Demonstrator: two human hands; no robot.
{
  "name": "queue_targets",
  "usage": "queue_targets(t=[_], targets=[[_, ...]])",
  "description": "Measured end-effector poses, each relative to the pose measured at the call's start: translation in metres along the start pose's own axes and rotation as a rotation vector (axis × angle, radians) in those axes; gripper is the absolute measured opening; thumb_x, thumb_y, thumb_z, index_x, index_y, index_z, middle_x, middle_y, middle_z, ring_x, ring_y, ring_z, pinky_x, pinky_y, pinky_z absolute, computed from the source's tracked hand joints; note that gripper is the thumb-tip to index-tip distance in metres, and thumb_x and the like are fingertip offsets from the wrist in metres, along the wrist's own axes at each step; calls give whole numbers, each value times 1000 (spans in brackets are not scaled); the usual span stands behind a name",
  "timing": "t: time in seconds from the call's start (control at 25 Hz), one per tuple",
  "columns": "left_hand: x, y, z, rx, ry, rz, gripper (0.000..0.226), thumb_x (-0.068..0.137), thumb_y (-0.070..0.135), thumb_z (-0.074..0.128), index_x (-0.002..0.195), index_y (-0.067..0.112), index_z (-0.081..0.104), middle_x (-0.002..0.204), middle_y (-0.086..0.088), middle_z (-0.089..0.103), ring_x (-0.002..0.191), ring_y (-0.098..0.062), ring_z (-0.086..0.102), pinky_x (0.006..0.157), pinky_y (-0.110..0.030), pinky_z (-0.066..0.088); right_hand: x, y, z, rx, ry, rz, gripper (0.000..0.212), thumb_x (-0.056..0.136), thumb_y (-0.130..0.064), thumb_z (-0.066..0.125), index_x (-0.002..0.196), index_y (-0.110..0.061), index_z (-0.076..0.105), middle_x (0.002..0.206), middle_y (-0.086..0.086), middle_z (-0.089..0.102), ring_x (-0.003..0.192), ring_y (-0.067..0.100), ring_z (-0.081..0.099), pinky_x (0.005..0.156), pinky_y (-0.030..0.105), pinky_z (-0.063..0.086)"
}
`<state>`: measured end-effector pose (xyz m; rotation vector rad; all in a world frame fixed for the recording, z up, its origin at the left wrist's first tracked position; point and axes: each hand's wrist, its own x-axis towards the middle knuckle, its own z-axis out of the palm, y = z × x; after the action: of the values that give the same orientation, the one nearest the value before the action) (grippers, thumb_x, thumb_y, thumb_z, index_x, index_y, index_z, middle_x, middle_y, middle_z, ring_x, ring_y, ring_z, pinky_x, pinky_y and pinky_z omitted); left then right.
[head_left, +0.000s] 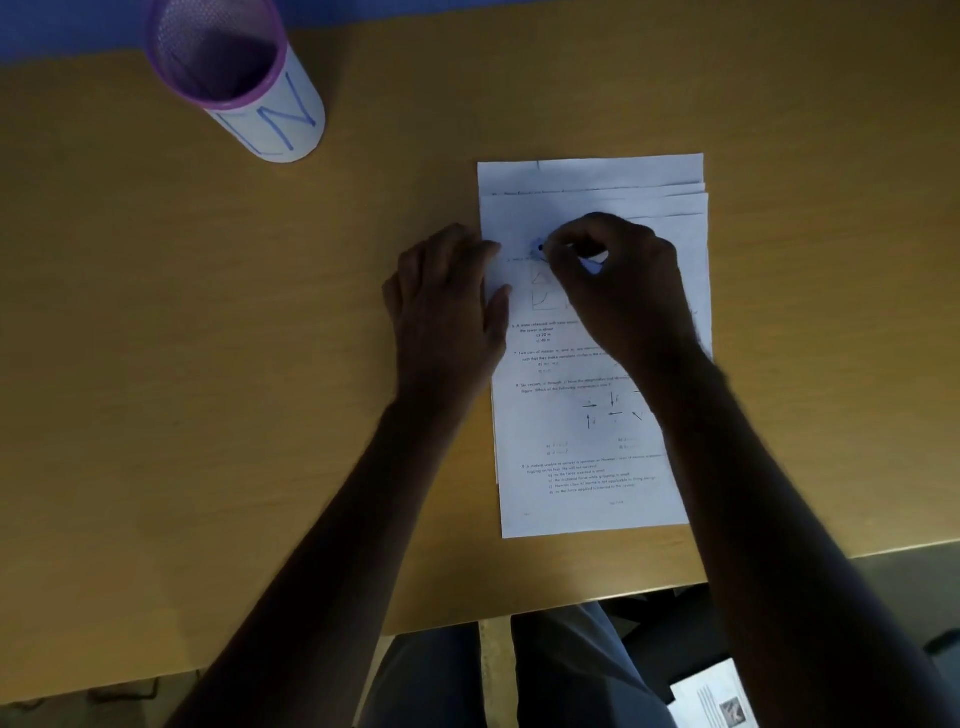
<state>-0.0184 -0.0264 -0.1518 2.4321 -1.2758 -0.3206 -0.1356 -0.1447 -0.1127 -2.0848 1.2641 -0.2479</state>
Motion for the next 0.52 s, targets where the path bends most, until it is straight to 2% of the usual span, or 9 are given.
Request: queue_targets(t=[0.12,0.2,0.28,0.4,0.52], targets=[[-4,-4,7,32,48,22,41,96,40,59,133,20,62,146,-4,55,136,-30,45,106,-44,39,2,2,-4,-28,1,2,23,101,-34,66,111,-17,78,114,-5,78,91,-3,61,76,-2,37],[-5,-6,11,45,75,31,41,96,40,59,132,20,62,146,-4,56,135,-31,47,106,-45,40,2,2,-8,46,14,23,23,101,-35,65,112,-18,77,115,-5,77,90,2,66,76,1,42],[-5,-7,14,63,93,37,42,96,41,59,132,19,63,146,-4,57,134,-31,48,106,-45,39,2,5,-13,76,54,37,26,103,-35,63,121,-19,72,121,-3,73,100,6,68,81,3,47],[-5,-8,17,69,121,44,42,97,42,56,131,20,63,145,-4,57,134,-30,47,107,-43,36,-6,16,-19,3,33,-35,36,106,-24,59,141,-18,60,138,10,58,125,16,60,101,23,55],[-5,-10,20,73,147,55,41,97,42,56,130,20,63,145,-4,57,133,-28,43,107,-42,35,-14,24,-24,-73,-23,-83,34,104,-19,60,139,-17,60,138,13,53,123,18,61,101,33,58]])
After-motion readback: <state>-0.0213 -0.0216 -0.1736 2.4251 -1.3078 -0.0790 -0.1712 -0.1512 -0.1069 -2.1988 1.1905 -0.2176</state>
